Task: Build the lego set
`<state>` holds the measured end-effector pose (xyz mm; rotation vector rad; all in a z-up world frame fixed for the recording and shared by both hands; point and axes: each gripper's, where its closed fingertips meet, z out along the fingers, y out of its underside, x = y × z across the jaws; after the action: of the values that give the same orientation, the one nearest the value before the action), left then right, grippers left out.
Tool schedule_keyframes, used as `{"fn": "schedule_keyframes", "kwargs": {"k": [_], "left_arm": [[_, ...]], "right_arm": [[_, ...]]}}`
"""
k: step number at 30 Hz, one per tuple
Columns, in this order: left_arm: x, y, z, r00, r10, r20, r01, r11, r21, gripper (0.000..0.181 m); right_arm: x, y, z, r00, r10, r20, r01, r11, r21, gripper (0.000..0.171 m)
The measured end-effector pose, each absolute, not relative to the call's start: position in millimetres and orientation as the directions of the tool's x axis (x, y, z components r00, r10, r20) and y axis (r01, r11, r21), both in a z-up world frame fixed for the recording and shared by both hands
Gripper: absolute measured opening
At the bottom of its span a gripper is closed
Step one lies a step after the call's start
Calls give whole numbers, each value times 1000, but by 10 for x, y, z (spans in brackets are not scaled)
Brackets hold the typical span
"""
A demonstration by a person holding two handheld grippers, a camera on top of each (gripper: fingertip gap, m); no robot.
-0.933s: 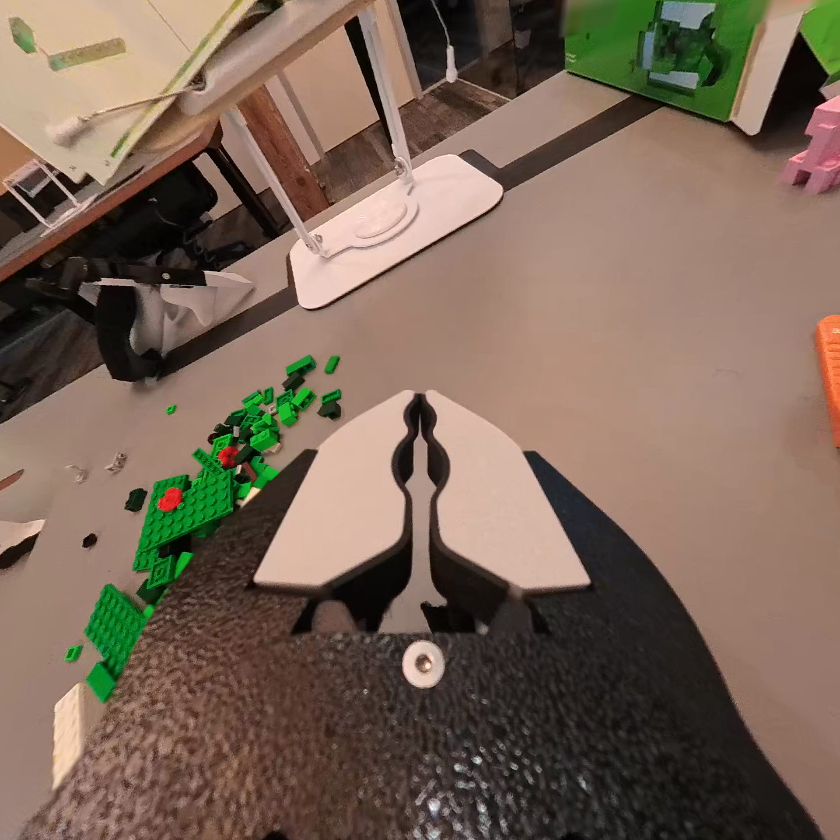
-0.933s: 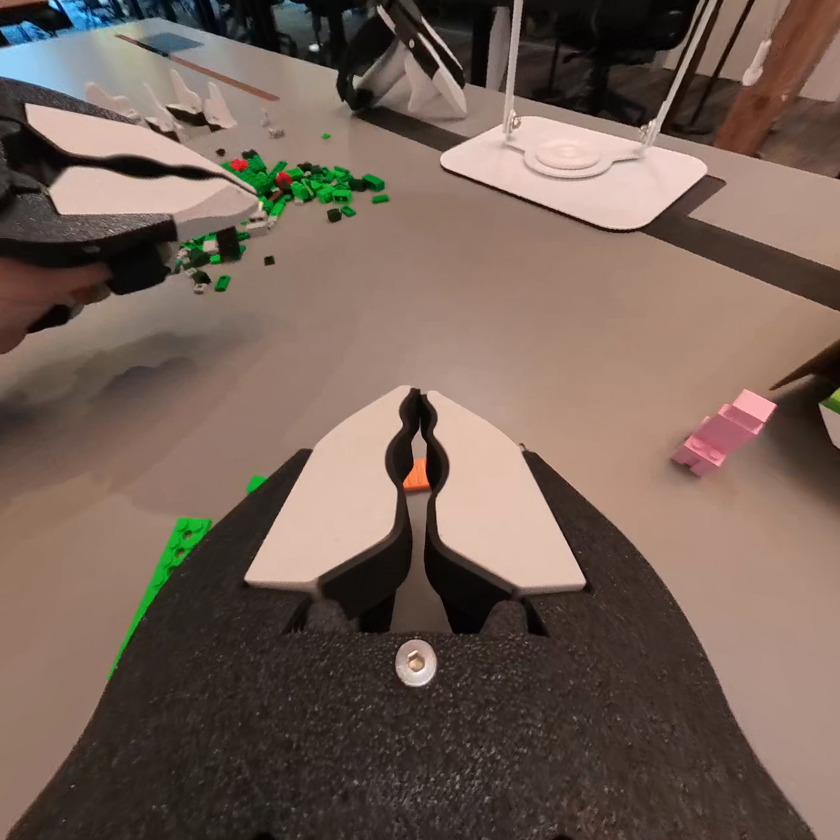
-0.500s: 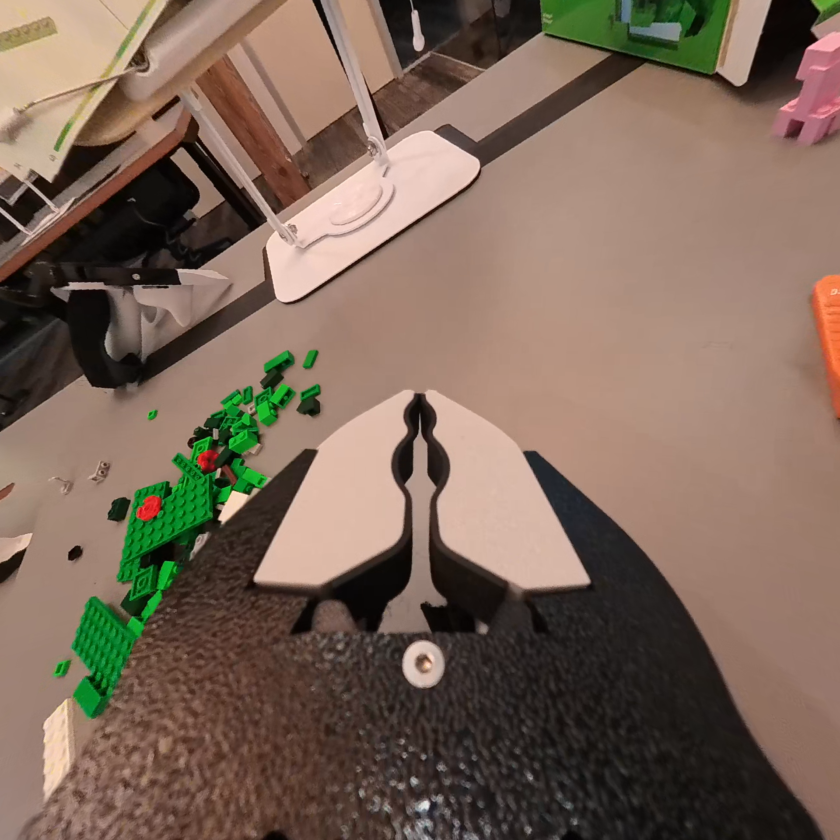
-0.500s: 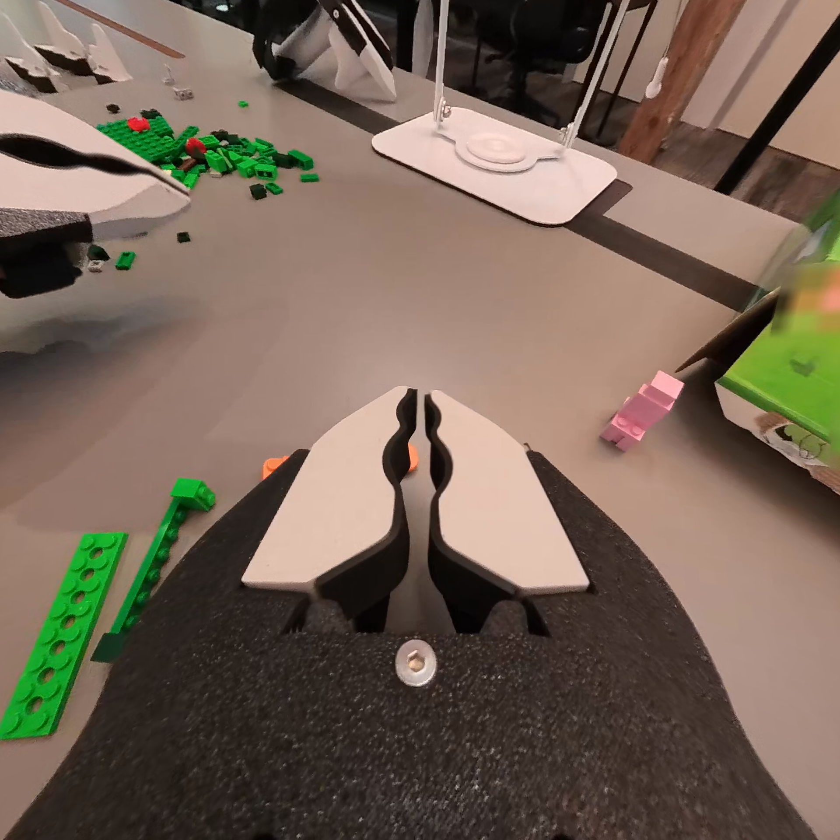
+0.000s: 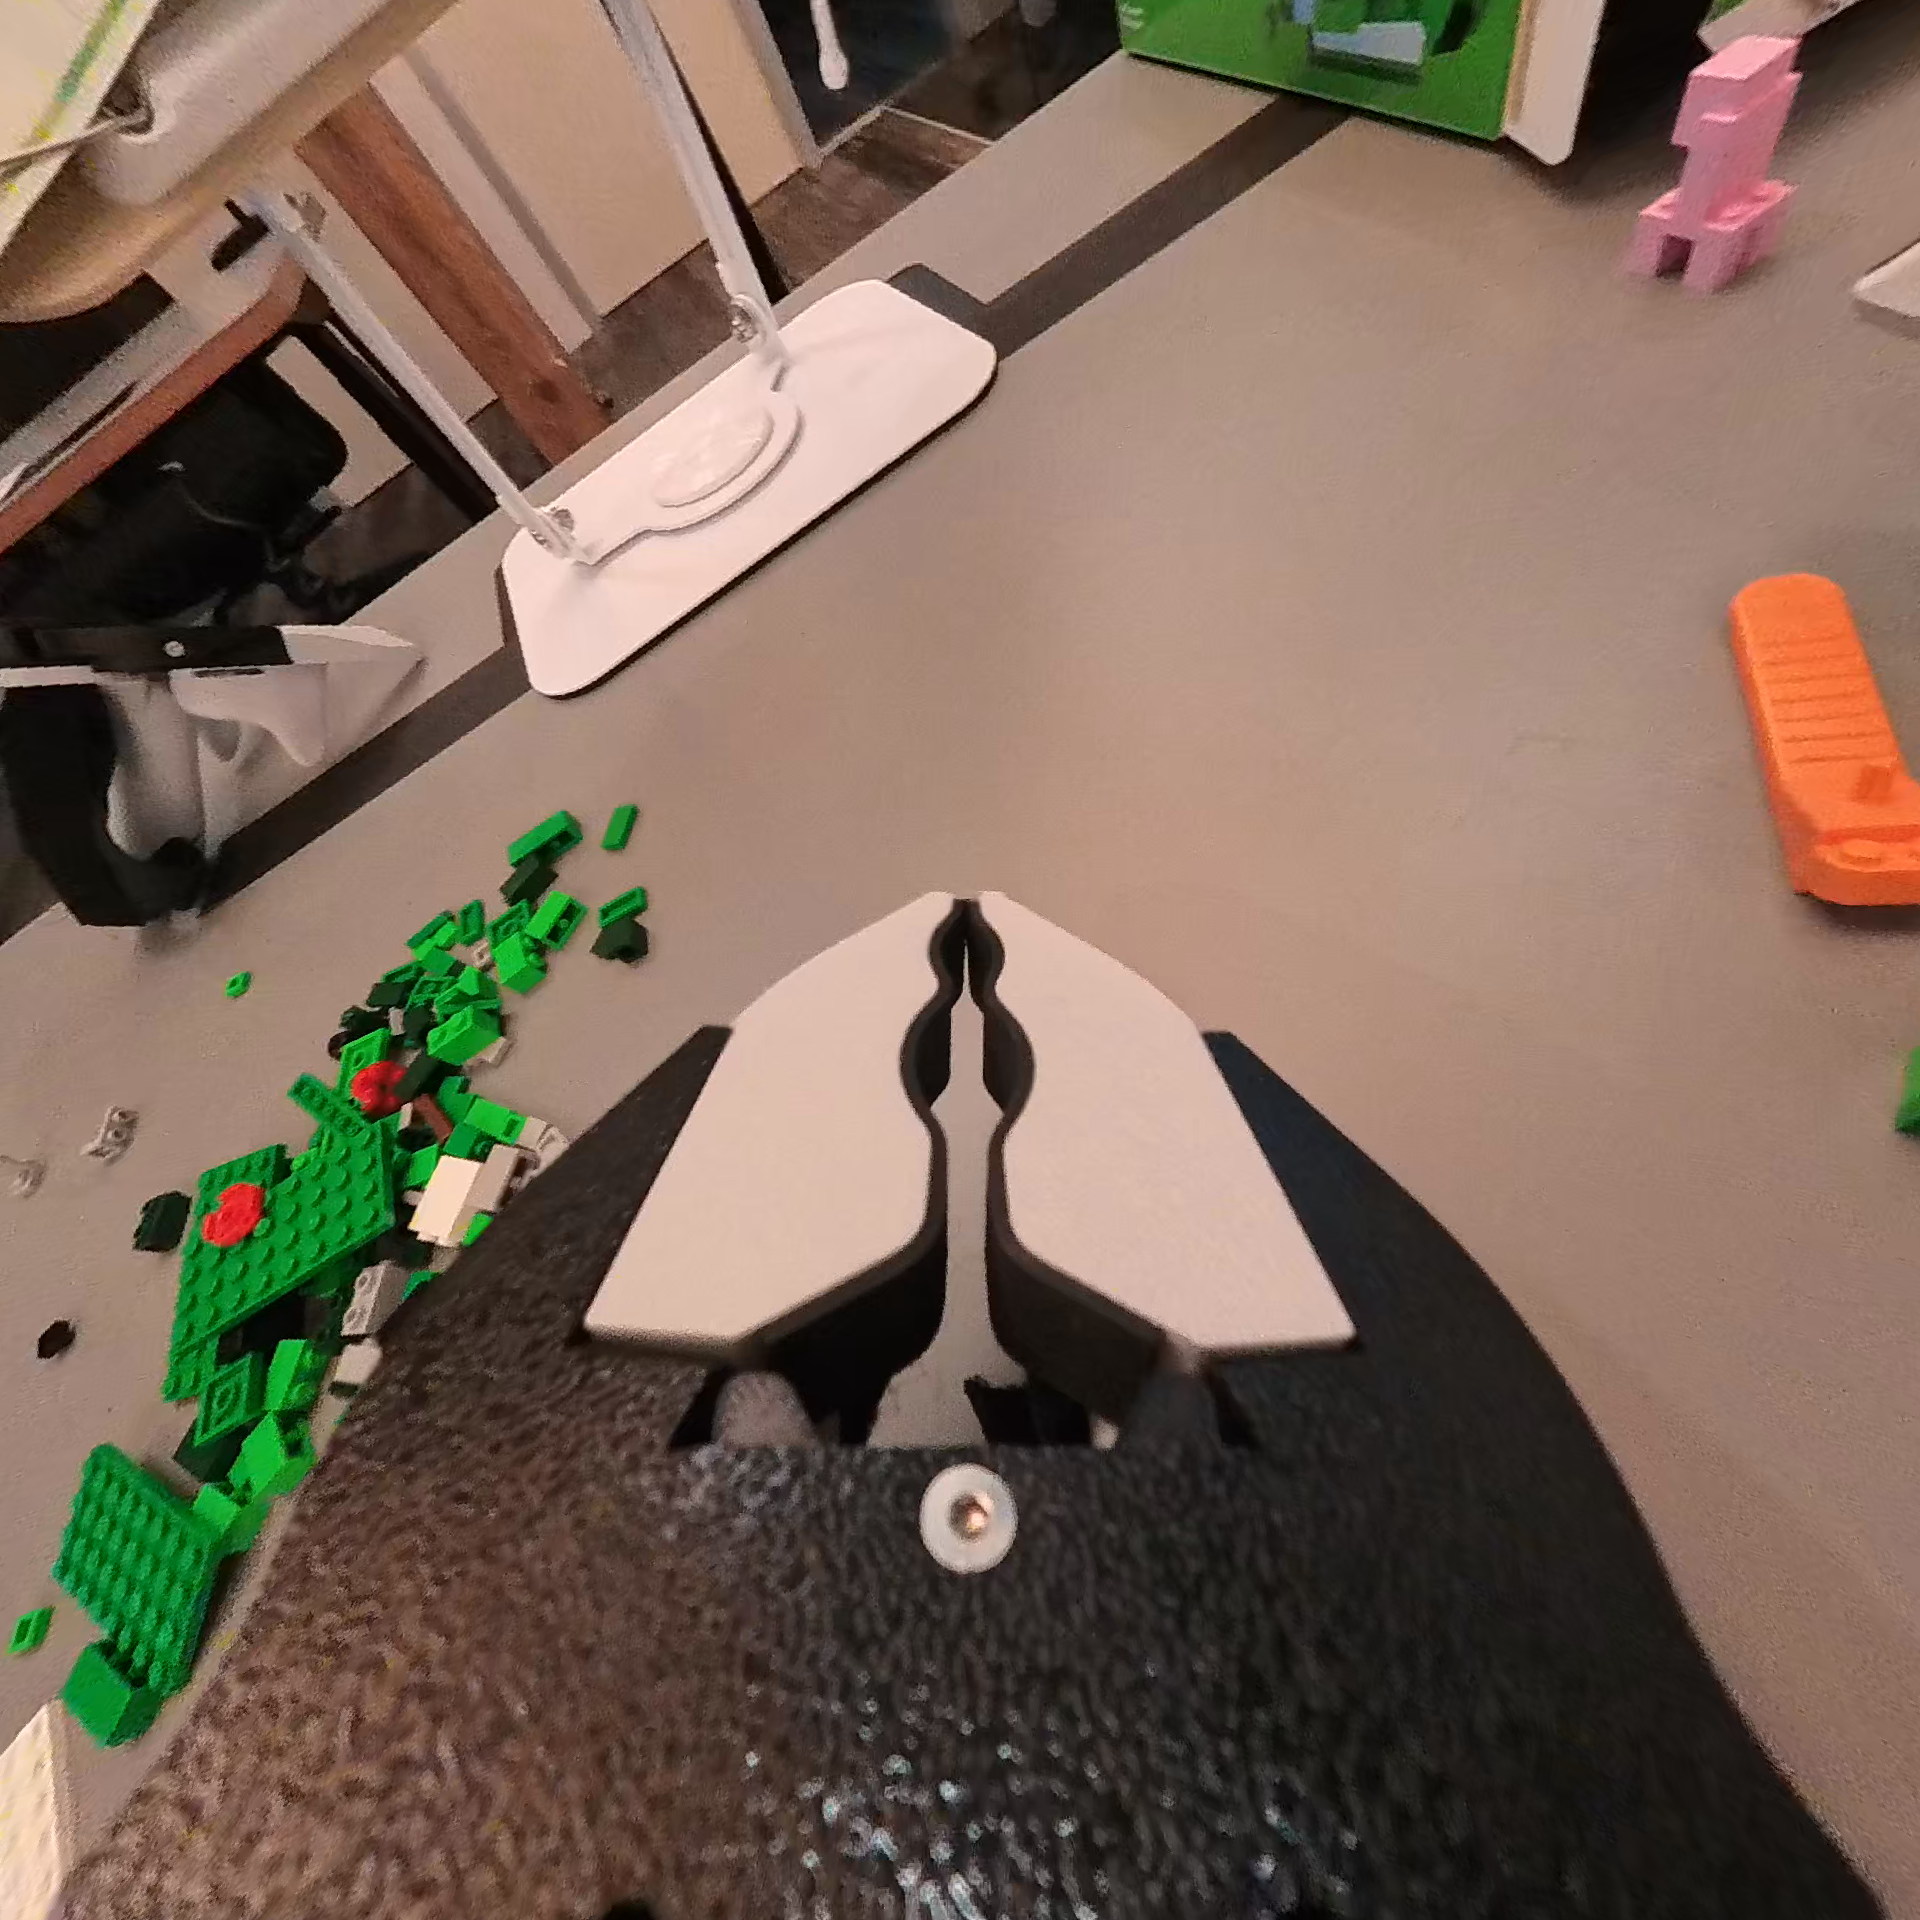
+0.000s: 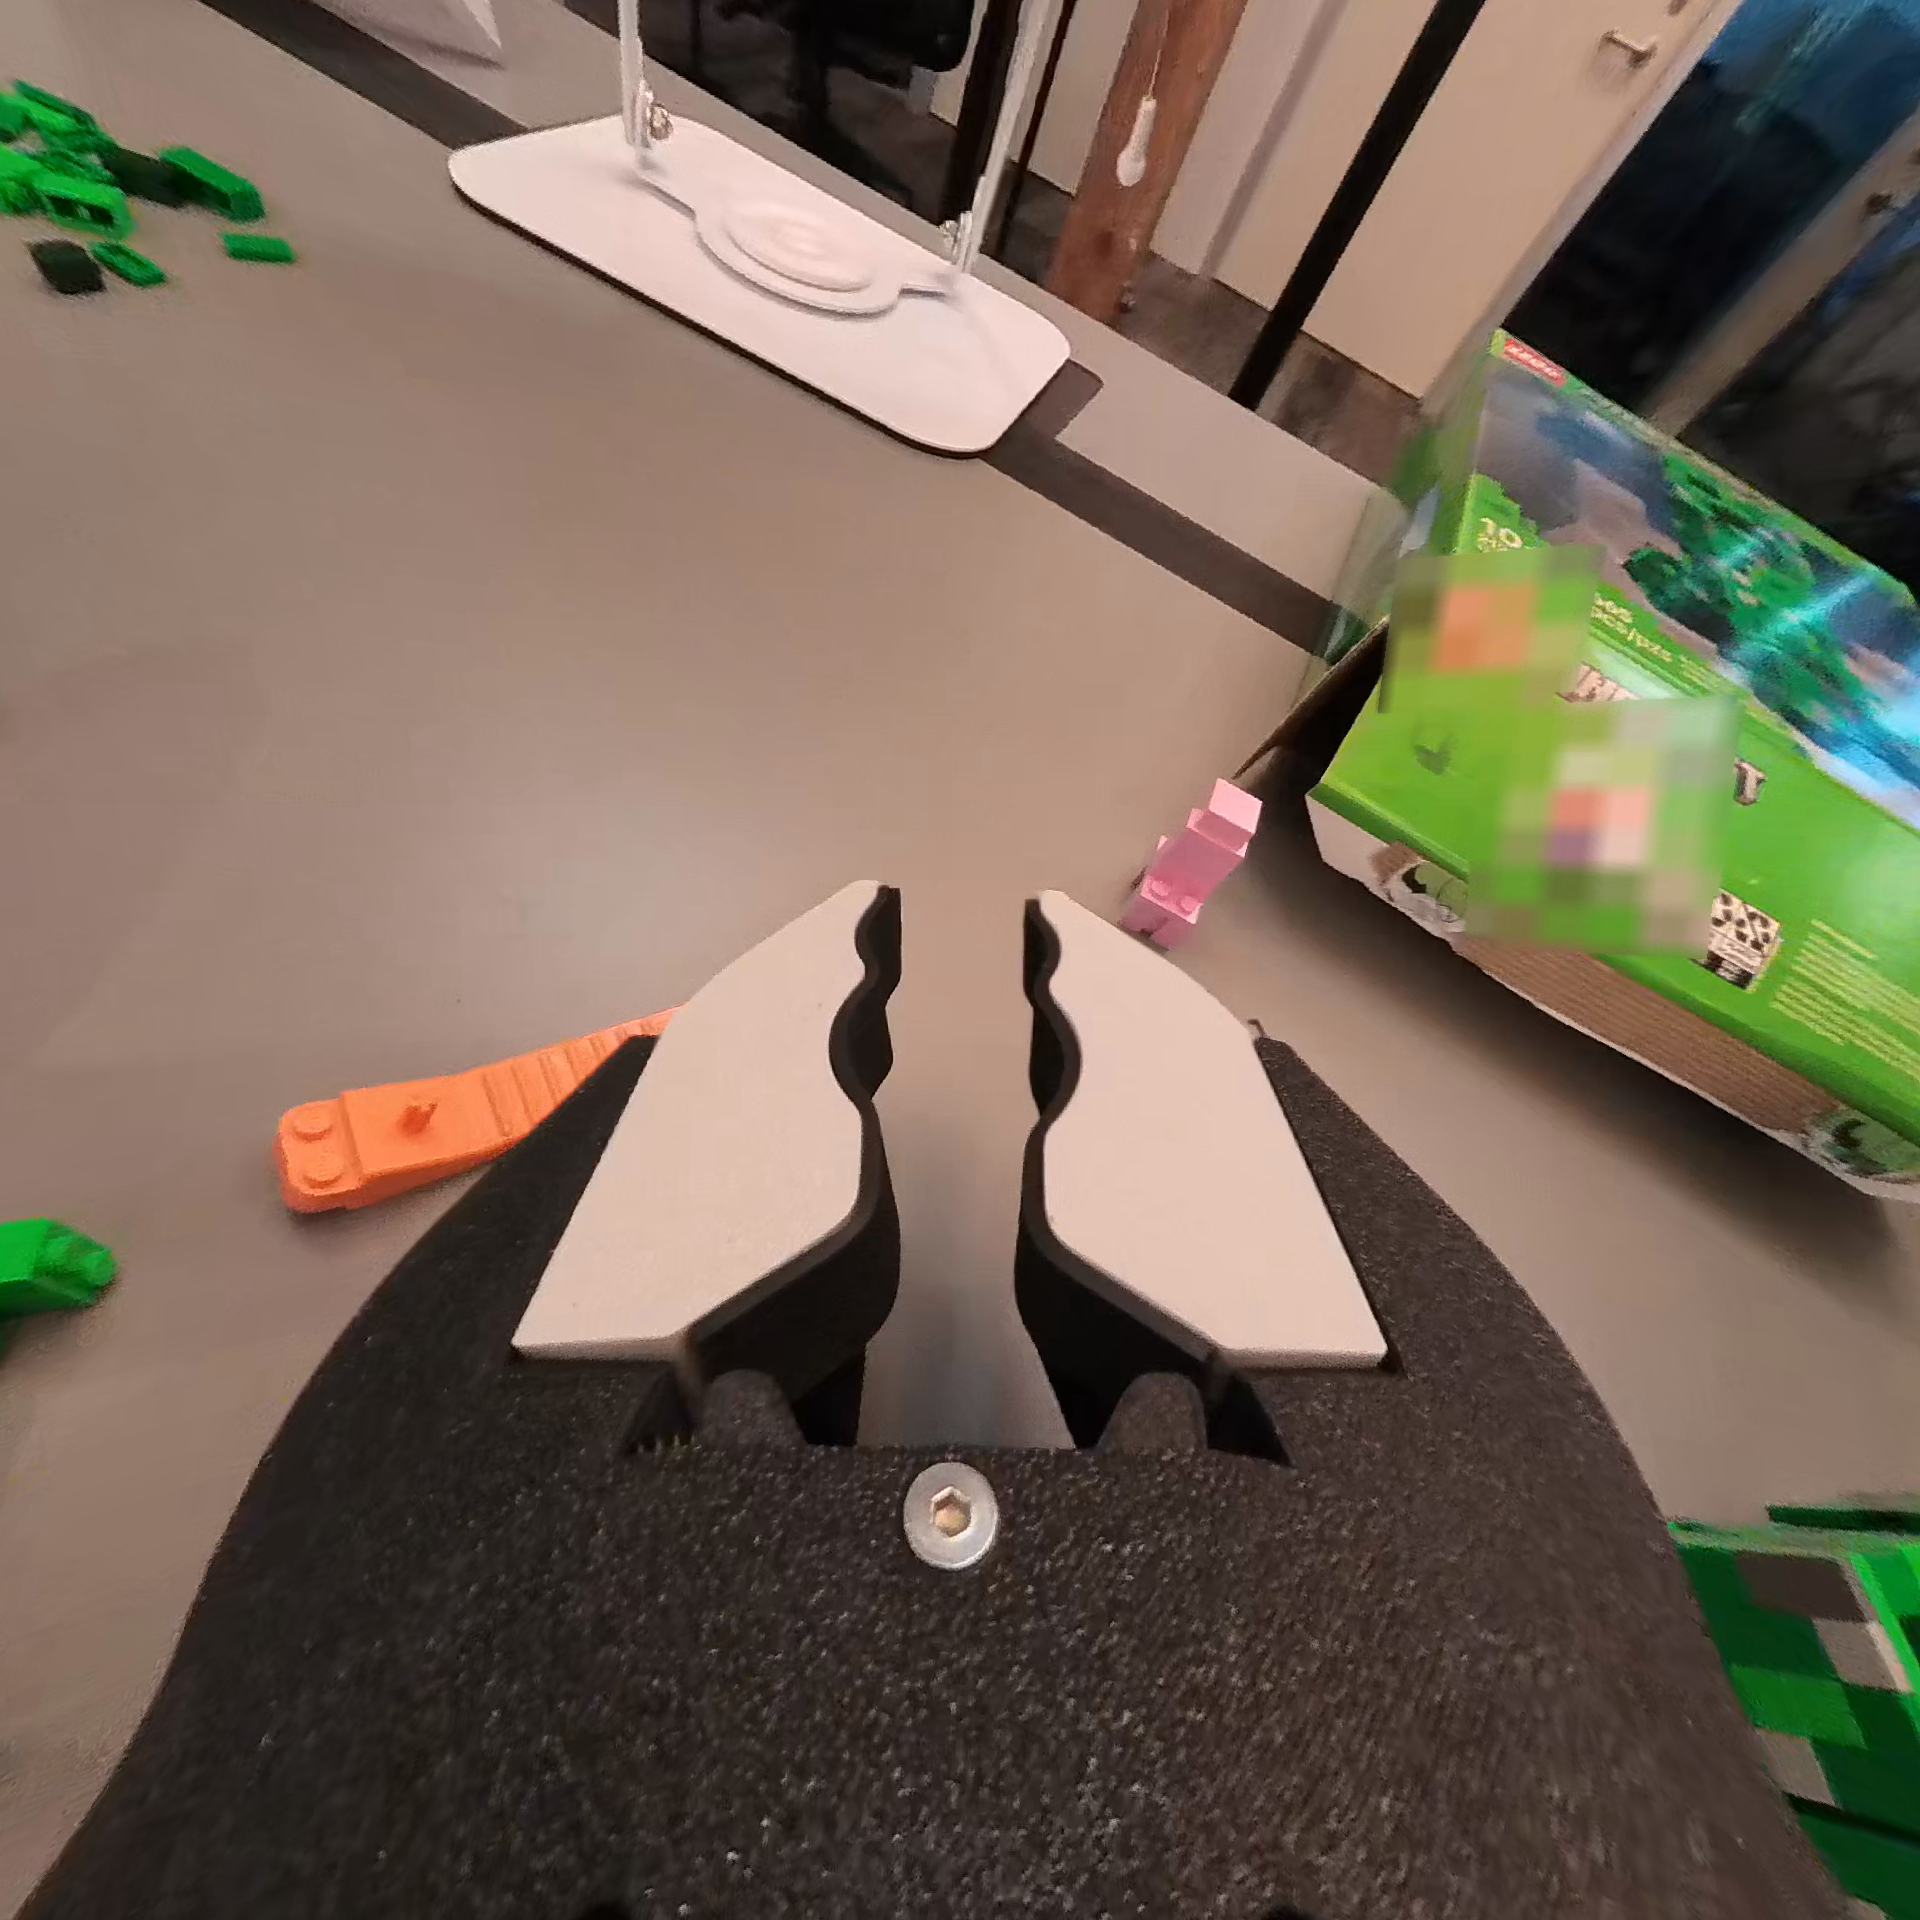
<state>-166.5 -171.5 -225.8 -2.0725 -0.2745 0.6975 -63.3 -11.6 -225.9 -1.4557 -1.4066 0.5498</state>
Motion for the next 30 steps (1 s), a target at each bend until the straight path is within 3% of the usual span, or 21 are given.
{"fn": "schedule_keyframes", "kwargs": {"k": [12,18,23,30], "left_arm": [[-1569,-1649,-2317,861,375,-342,-83,-561,-824,0],[-1374,-1572,-2244,934,251,-255,-99,-505,-858,0],[-1270,-1543,-2122,947,203,-249,-137,-443,-886,16],[-886,-1480,-2108,942,-24,-335,-316,-400,-860,17]], "right_arm": [[-623,-45,-2261,229,920,318,475,180,-862,22],[-689,-264,-2110,44,974,222,329,195,-924,22],[-681,-313,-2098,-13,985,171,313,166,-935,27],[-444,-852,-2124,-332,942,60,389,194,-900,33]]}}
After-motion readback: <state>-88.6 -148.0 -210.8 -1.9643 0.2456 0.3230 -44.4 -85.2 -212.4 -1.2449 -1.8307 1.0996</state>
